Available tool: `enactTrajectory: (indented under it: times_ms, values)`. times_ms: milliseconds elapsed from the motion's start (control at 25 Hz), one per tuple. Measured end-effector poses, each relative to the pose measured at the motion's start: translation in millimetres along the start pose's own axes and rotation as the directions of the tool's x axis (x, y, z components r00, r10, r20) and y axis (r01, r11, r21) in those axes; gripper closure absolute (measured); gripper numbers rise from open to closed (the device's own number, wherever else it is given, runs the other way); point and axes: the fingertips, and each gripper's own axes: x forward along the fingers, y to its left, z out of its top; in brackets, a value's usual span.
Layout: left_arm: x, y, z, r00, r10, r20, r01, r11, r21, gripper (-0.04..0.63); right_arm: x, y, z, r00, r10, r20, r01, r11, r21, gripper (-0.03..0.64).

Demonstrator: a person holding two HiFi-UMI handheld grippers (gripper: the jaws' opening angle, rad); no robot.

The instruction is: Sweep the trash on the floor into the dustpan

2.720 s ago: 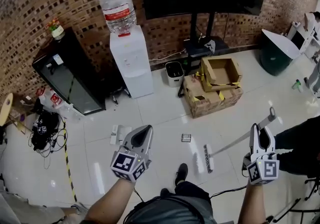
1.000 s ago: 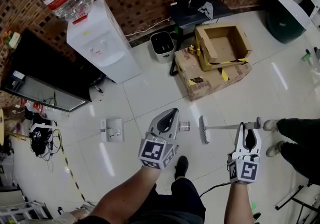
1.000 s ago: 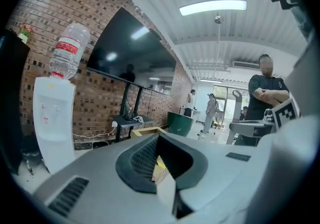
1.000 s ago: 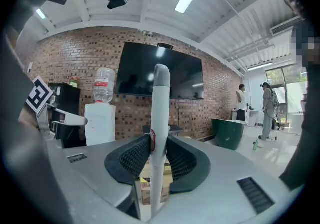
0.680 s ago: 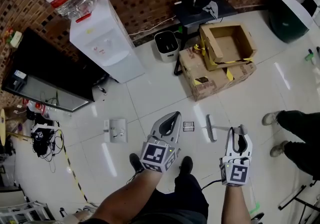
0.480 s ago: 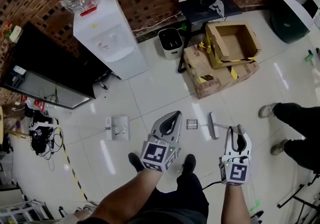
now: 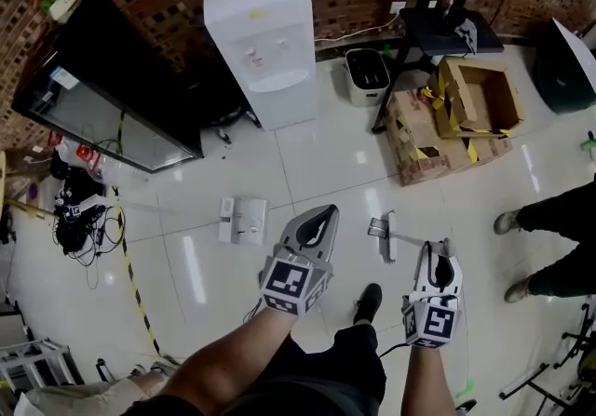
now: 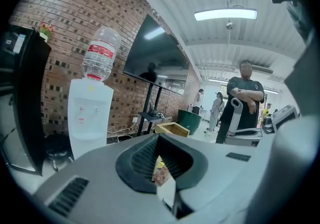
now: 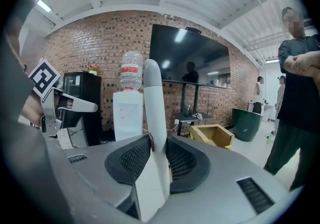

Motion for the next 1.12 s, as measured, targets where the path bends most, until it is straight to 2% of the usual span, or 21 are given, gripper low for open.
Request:
enactTrajectory:
  times_ms: [240, 480, 760, 960, 1120]
  values:
    - [-70.1, 81.0, 5.2, 0.998, 0.056, 0.009, -0.056, 0.998, -0.012, 0.589, 14.3, 105.1, 10.7, 0.997, 0.067, -0.027, -0.067, 0.998, 0.001, 0.494]
    - [-155.5, 165.9, 9.5, 0.987, 0.159, 0.019, -0.158, 0.987, -0.036, 0.589, 21.4, 203.8, 25.5, 0.990, 0.132, -0.052, -0.132, 0.991, 0.010, 0.494]
    - [-246.5, 254.5, 3.3, 0.952, 0.305, 0.027, -0.303, 0.951, -0.058, 0.589, 36.0, 315.0, 35.8, 0.971, 0.227, -0.076, -0.226, 0.974, 0.025, 0.492]
    - [-301.6, 294.2, -0.7, 0.927, 0.374, 0.032, -0.371, 0.925, -0.081, 0.589, 43.1, 387.8, 49.4, 0.956, 0.283, -0.079, -0.281, 0.959, 0.035, 0.491]
    - [-340.9, 316.6, -2.1, 0.907, 0.419, 0.048, -0.412, 0.905, -0.112, 0.589, 46.9, 436.4, 57.1, 0.947, 0.303, -0.104, -0.296, 0.952, 0.079, 0.491]
